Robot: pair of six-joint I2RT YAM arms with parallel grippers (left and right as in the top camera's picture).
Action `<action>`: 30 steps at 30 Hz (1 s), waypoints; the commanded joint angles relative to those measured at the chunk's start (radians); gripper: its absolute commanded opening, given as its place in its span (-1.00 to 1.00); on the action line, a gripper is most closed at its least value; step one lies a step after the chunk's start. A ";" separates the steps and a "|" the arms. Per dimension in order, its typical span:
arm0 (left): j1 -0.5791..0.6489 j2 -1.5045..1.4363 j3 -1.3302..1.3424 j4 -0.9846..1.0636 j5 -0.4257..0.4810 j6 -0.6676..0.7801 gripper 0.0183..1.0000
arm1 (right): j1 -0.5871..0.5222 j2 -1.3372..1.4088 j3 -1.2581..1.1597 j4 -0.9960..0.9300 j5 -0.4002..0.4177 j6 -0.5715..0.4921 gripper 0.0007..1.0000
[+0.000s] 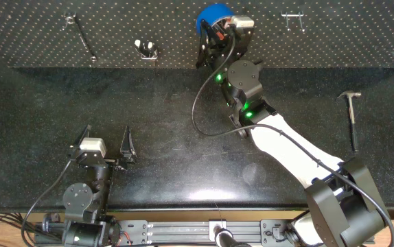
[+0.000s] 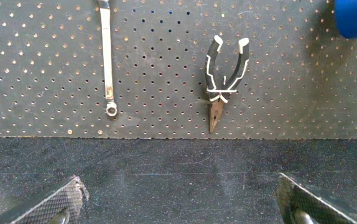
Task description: Place Tools Onto Pegboard
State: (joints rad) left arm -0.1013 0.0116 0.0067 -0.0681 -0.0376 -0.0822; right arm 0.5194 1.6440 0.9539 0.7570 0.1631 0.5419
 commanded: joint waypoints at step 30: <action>-0.005 -0.008 -0.001 -0.007 -0.011 0.010 0.99 | -0.299 -0.582 0.030 -1.492 -0.222 -0.077 0.40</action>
State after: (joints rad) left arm -0.1013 0.0116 0.0067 -0.0681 -0.0380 -0.0822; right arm 0.3744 1.1461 0.9840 -0.5415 -0.0616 0.5411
